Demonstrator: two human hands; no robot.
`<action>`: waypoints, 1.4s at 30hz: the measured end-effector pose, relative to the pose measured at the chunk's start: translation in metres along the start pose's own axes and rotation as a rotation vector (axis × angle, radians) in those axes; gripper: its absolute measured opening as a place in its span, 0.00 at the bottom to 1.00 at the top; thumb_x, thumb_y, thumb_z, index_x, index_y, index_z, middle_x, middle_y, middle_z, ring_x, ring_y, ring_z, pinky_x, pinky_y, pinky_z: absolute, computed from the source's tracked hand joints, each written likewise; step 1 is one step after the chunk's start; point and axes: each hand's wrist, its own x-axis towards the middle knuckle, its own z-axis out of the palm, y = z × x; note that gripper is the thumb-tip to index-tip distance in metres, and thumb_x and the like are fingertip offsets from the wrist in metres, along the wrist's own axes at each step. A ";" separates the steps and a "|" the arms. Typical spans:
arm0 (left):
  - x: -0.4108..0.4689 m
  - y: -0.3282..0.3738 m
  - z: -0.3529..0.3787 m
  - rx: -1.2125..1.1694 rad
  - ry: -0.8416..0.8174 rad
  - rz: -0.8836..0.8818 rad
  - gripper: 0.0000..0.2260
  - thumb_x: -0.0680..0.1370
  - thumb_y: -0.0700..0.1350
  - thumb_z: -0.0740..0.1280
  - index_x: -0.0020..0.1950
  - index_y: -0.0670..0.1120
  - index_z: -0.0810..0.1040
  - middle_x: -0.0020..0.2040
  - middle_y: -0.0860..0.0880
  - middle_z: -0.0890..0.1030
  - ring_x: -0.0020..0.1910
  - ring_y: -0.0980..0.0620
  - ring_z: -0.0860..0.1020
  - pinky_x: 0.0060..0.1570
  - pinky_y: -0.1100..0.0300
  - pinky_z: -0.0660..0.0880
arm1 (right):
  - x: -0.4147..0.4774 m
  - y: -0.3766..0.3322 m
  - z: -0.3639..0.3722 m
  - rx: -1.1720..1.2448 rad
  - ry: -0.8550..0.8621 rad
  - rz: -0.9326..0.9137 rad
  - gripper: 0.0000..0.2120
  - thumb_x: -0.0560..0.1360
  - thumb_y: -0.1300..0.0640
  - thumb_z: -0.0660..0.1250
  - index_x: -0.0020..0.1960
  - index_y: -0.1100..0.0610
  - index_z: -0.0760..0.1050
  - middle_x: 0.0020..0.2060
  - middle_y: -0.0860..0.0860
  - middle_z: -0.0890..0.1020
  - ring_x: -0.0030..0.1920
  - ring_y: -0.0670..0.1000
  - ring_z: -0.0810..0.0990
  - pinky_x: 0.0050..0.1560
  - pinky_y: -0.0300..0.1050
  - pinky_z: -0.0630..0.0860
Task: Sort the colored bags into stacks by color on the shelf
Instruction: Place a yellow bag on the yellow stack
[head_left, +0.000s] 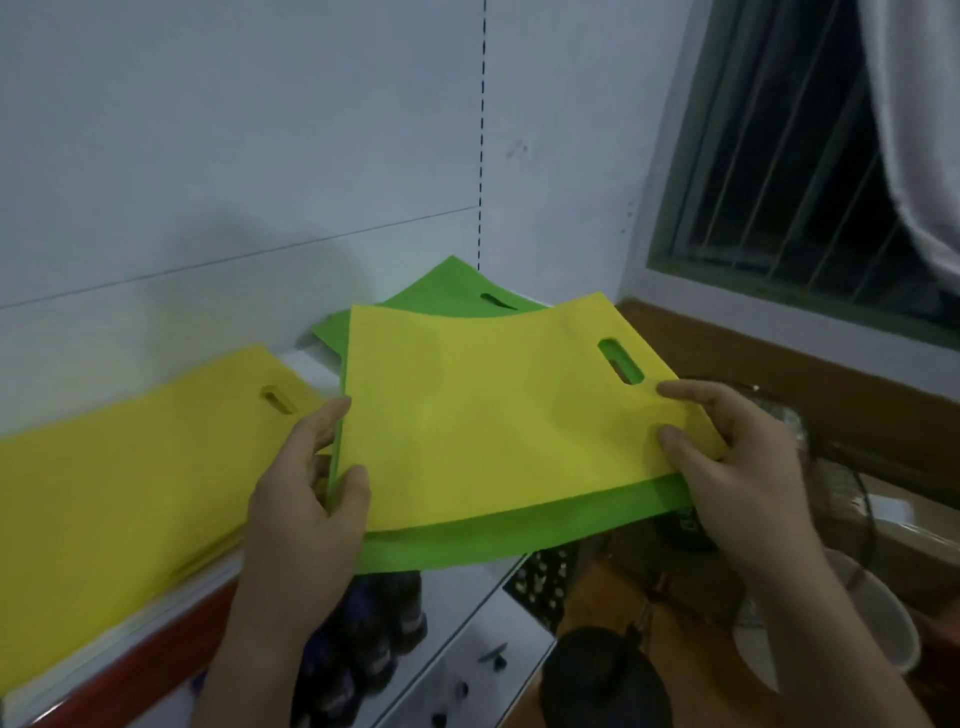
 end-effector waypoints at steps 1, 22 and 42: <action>0.007 -0.001 0.009 0.020 0.015 -0.003 0.24 0.79 0.40 0.67 0.67 0.66 0.72 0.64 0.63 0.77 0.63 0.57 0.77 0.59 0.60 0.76 | 0.018 0.006 0.003 0.008 -0.008 -0.010 0.15 0.77 0.61 0.70 0.56 0.43 0.79 0.45 0.42 0.79 0.37 0.54 0.78 0.32 0.59 0.77; 0.131 -0.021 0.091 0.388 0.241 -0.132 0.23 0.75 0.35 0.71 0.57 0.63 0.75 0.61 0.56 0.71 0.48 0.53 0.82 0.51 0.52 0.81 | 0.251 0.087 0.146 0.179 -0.161 -0.105 0.16 0.73 0.65 0.70 0.46 0.42 0.80 0.35 0.52 0.81 0.25 0.49 0.68 0.23 0.48 0.68; 0.138 -0.011 0.134 0.690 0.672 -0.261 0.13 0.75 0.40 0.72 0.58 0.50 0.77 0.41 0.54 0.80 0.35 0.57 0.77 0.39 0.58 0.67 | 0.287 0.103 0.156 0.102 -0.332 -0.346 0.10 0.73 0.62 0.73 0.46 0.47 0.81 0.43 0.45 0.81 0.38 0.43 0.76 0.38 0.33 0.66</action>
